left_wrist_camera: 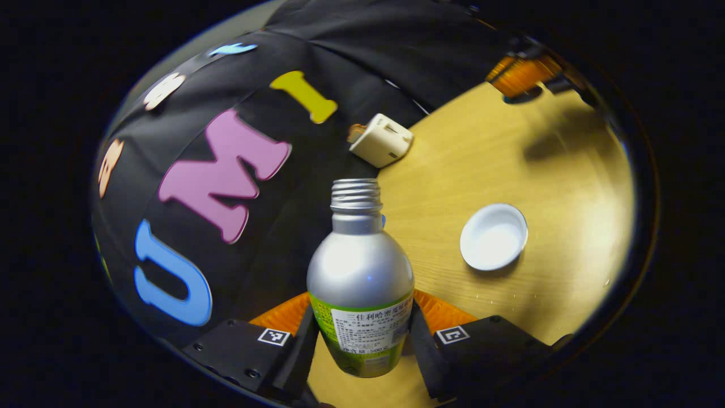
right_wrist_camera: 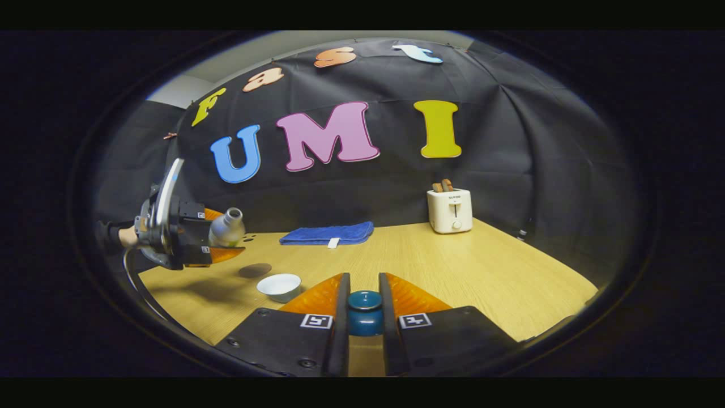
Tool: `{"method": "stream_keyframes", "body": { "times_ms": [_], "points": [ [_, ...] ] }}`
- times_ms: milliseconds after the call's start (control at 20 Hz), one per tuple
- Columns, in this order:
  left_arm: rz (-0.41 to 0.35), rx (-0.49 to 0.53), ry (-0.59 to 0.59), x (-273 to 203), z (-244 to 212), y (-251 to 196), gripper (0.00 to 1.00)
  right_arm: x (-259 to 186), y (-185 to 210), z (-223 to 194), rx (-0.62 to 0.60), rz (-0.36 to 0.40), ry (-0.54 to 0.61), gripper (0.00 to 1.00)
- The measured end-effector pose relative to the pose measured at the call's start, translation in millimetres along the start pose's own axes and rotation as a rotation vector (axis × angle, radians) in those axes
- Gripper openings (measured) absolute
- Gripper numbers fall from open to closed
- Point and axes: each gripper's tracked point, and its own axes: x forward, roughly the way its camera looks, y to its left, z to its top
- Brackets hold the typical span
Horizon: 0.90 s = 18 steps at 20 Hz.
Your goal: Open the teacup lid with one hand, grasp the water bottle and pour water into the teacup with the other hand; after pouring, place the water bottle on the coaster and then close the teacup lid.
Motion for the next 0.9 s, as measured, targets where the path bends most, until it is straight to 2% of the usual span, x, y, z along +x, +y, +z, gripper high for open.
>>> {"method": "stream_keyframes", "body": {
  "times_ms": [50,150,200,350,550,650,700,900],
  "points": [
    [0.001,-0.147,-0.026,1.2,-0.3,7.0,0.78,-0.6,3.2,2.5,-0.003,0.000,0.000,0.24],
    [0.020,-0.410,-0.082,2.0,-4.6,29.0,0.78,0.7,10.6,9.2,-0.006,0.005,-0.008,0.28],
    [0.024,-0.517,-0.107,1.1,-6.6,37.7,0.78,1.9,15.0,12.7,-0.012,0.007,-0.012,0.24],
    [0.032,-0.729,-0.172,-1.9,-20.4,61.3,0.78,6.8,27.7,19.1,-0.040,0.007,-0.023,0.24],
    [0.014,-0.841,-0.160,24.7,-49.0,54.3,0.79,15.6,48.8,13.3,-0.050,0.024,-0.008,0.28],
    [0.014,-0.840,-0.166,32.8,-53.8,56.1,0.78,21.9,56.2,7.9,-0.048,0.030,0.004,0.24],
    [0.012,-0.826,-0.164,38.0,-54.2,53.7,0.78,24.8,60.8,5.4,-0.042,0.036,0.011,0.28],
    [-0.007,-0.813,-0.126,61.4,-52.8,46.9,0.80,35.2,71.1,-1.8,-0.029,0.050,0.025,0.28]
  ]
}}
